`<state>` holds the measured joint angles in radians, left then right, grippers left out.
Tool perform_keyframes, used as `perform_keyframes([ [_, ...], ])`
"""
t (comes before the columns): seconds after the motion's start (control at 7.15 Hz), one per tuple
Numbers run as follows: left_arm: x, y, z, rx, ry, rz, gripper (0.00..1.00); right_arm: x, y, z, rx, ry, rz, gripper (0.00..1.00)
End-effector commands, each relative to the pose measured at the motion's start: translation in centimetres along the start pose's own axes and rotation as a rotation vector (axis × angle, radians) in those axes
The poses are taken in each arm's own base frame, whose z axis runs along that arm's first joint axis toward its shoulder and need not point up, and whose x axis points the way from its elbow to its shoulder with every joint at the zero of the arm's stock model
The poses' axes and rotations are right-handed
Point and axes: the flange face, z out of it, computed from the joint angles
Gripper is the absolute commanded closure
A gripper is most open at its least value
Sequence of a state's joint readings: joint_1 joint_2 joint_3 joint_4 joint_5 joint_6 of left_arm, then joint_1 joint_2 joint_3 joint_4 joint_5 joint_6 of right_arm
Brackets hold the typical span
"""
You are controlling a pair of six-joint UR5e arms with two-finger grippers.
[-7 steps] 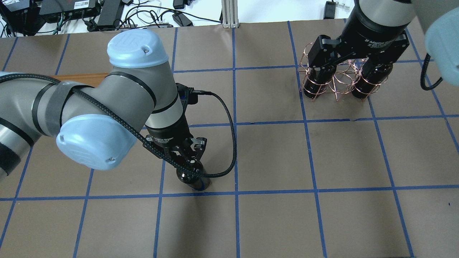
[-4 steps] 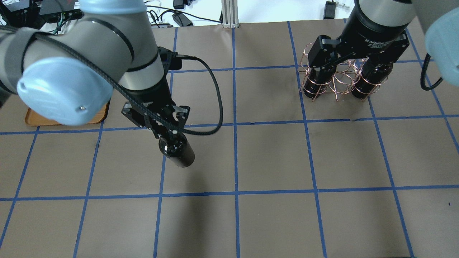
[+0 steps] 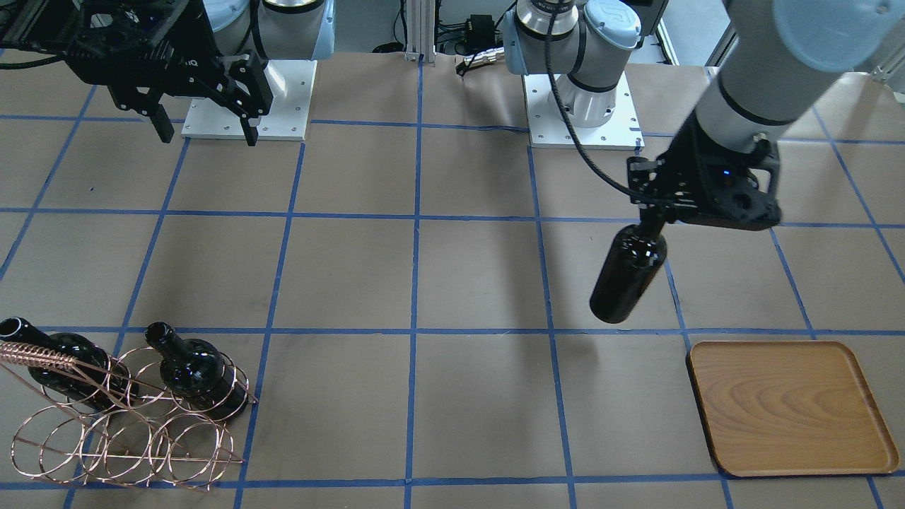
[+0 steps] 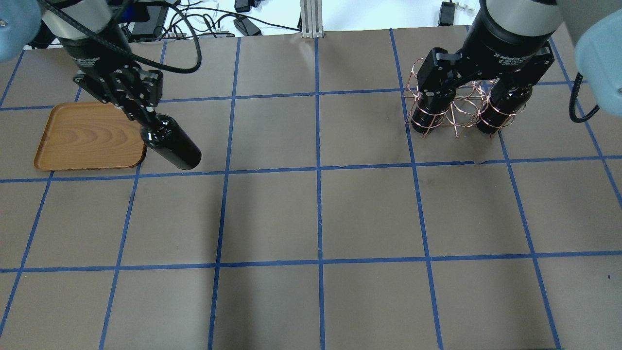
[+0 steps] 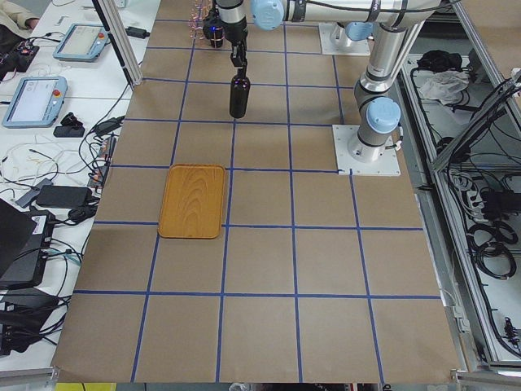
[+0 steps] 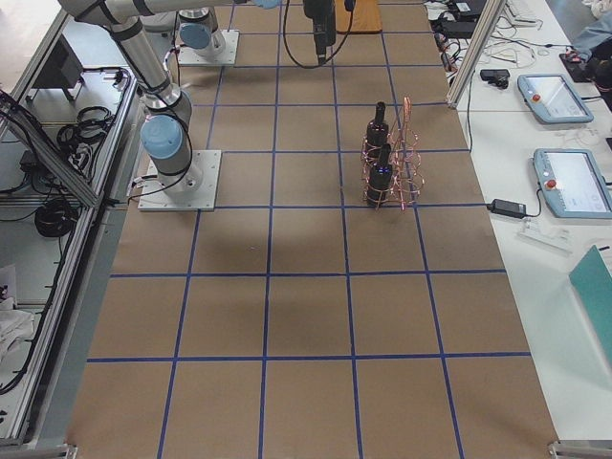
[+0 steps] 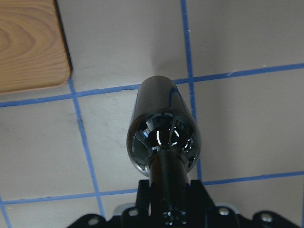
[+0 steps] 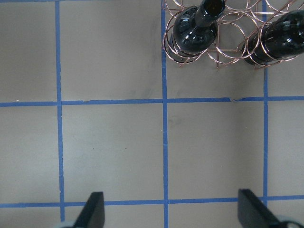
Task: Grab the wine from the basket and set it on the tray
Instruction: 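Lift the bottle and carry it over the wooden tray with the left gripper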
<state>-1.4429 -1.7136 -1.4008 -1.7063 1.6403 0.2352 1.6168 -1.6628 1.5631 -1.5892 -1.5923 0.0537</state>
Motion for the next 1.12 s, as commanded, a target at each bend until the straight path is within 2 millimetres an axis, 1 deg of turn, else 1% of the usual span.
perform_keyframes([
  [0.0, -9.6, -3.0, -1.0, 0.021, -0.024, 0.016, 1.00, 0.0, 0.0, 0.0, 0.000, 0.000, 0.000, 0.00],
  [0.14, -13.6, -4.3, -0.5, 0.022, -0.021, 0.045, 1.00, 0.0, 0.0, 0.0, 0.000, 0.002, 0.000, 0.00],
  [0.28, -17.1, -5.2, 0.4, 0.024, -0.020, 0.039, 1.00, 0.0, 0.0, 0.0, 0.000, 0.000, 0.000, 0.00],
  [0.42, -21.1, -5.9, 1.5, 0.048, -0.031, 0.056, 1.00, 0.0, 0.0, 0.1, -0.002, -0.001, 0.000, 0.00],
  [0.56, -23.5, -6.5, 2.7, 0.055, -0.034, 0.054, 1.00, 0.0, 0.0, 0.0, 0.000, 0.000, 0.000, 0.00],
  [0.7, -24.8, -7.1, 4.0, 0.058, -0.034, 0.055, 1.00, 0.0, 0.0, 0.0, 0.000, 0.002, 0.000, 0.00],
  [0.84, -27.6, -7.1, 5.6, 0.052, -0.029, 0.047, 1.00, 0.0, 0.0, 0.0, 0.000, 0.000, 0.000, 0.00],
  [0.98, -29.2, -7.5, 6.9, 0.059, -0.028, 0.037, 1.00, 0.0, 0.0, 0.0, 0.000, 0.000, 0.000, 0.00],
])
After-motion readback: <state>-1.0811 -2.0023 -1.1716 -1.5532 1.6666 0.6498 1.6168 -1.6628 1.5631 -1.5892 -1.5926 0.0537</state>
